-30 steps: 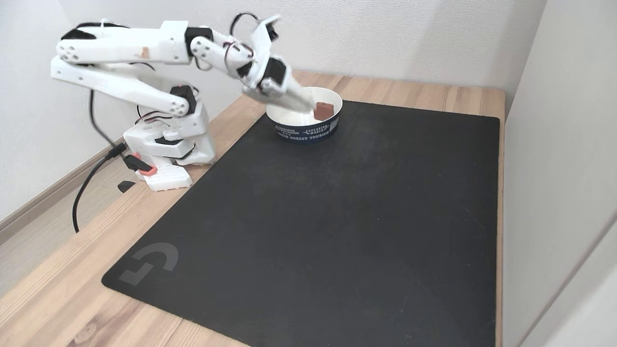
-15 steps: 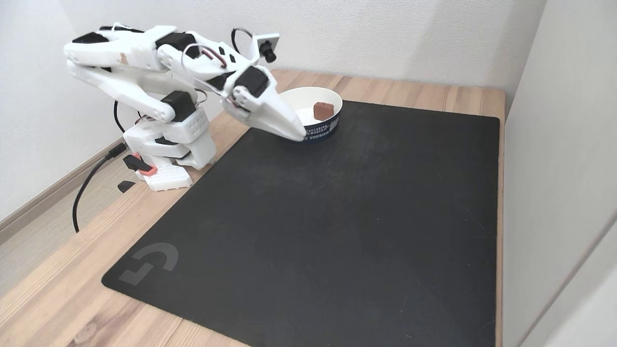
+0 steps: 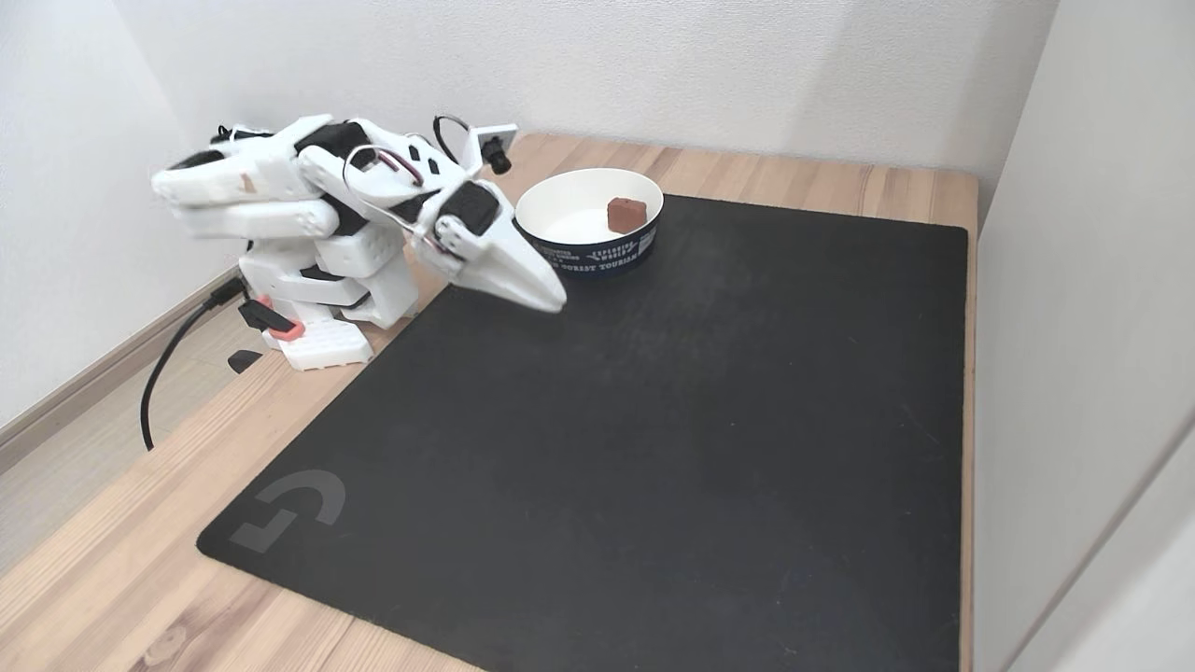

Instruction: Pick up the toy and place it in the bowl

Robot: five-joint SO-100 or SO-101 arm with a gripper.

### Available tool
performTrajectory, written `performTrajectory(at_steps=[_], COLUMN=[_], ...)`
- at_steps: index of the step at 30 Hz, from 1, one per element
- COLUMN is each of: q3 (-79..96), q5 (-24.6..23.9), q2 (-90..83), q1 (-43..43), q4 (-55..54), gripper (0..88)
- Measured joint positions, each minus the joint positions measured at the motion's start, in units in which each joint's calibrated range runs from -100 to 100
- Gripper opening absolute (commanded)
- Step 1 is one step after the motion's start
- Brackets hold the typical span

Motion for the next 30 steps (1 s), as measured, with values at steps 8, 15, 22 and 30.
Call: performTrajectory(at_steps=[8,15,22,30], q3=[-0.1,-0.1,-0.1,-0.1], q5=[0.0,0.0,0.0,0.0], q2=[-6.0,-6.0,-6.0,-6.0], q1=[-0.5,-0.5,-0.5,-0.5], q4=[7.6,7.6,7.6,7.6], gripper=[2.5,2.5,2.5,2.5])
